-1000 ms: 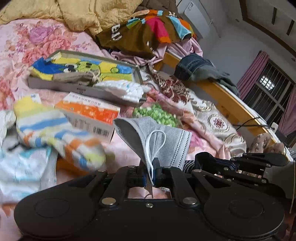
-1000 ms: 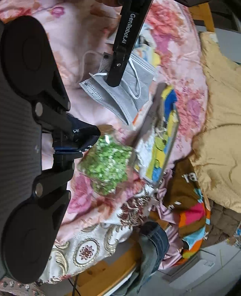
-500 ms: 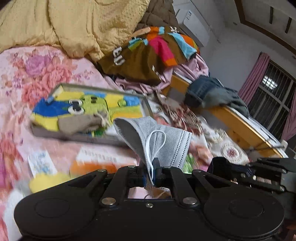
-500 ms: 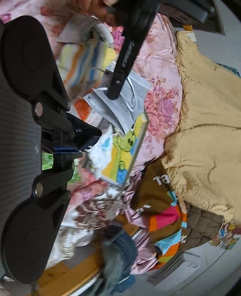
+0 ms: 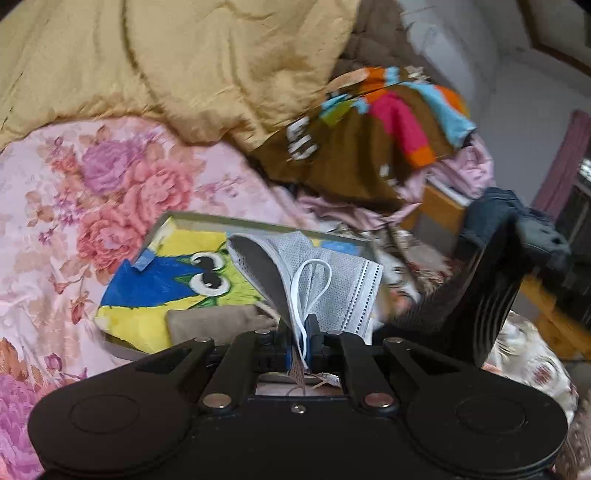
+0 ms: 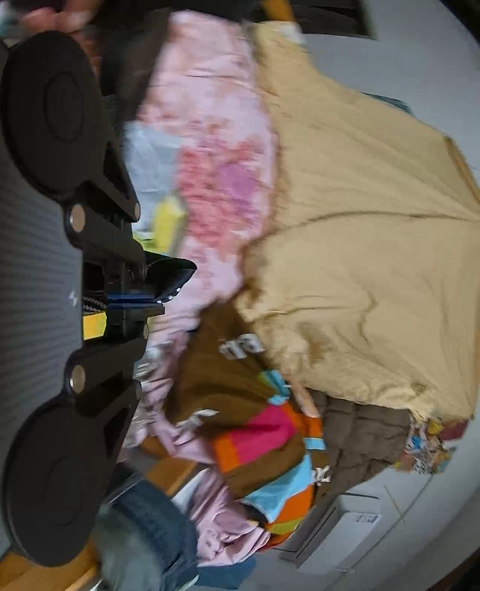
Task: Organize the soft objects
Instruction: 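Lift and carry the mask and sock with both tools over the painting tray, then open both tools to drop the mask and sock onto the painting tray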
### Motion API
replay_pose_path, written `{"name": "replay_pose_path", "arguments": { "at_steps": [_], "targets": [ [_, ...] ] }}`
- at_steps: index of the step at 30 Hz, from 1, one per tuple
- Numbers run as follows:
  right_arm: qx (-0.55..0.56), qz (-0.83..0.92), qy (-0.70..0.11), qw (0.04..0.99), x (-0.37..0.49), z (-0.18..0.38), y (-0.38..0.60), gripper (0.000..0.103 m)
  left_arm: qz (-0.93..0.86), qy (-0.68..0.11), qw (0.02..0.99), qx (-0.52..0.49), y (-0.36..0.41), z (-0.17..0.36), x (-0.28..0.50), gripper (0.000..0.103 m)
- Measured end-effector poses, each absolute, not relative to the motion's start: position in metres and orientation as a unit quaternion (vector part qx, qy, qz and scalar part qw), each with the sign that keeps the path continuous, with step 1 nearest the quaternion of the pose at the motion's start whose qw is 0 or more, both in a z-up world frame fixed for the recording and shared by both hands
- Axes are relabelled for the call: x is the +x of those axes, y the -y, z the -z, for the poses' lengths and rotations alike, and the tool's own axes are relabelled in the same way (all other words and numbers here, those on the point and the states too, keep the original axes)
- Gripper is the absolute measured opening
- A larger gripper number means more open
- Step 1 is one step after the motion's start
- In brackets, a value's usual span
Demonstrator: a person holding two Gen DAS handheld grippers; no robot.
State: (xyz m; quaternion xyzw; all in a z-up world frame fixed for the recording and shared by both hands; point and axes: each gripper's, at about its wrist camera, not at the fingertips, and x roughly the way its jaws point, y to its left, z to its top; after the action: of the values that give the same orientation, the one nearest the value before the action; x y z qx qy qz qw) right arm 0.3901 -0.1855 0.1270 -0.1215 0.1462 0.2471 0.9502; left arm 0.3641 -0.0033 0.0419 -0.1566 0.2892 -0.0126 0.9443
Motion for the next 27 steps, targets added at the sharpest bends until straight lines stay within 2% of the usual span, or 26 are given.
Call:
{"name": "replay_pose_path", "arguments": {
  "at_steps": [7, 17, 21, 24, 27],
  "targets": [
    [-0.088, -0.229, -0.201, 0.949, 0.439, -0.100, 0.177, 0.002, -0.021, -0.325, 0.936, -0.131, 0.002, -0.028, 0.409, 0.007],
    [-0.064, -0.216, -0.292, 0.930, 0.451, -0.048, 0.192, 0.004, -0.054, -0.369, 0.916, -0.147, -0.003, -0.002, 0.451, 0.007],
    [-0.064, -0.218, -0.304, 0.925, 0.450, -0.041, 0.191, 0.012, -0.053, -0.380, 0.912, -0.146, -0.002, 0.003, 0.453, 0.010],
    [-0.069, -0.221, -0.311, 0.922, 0.448, -0.037, 0.189, 0.014, -0.051, -0.386, 0.911, -0.139, 0.001, 0.005, 0.455, 0.010],
    [-0.072, -0.223, -0.313, 0.920, 0.447, -0.036, 0.188, 0.024, -0.051, -0.395, 0.907, -0.136, 0.005, 0.008, 0.455, 0.012]
  ]
}}
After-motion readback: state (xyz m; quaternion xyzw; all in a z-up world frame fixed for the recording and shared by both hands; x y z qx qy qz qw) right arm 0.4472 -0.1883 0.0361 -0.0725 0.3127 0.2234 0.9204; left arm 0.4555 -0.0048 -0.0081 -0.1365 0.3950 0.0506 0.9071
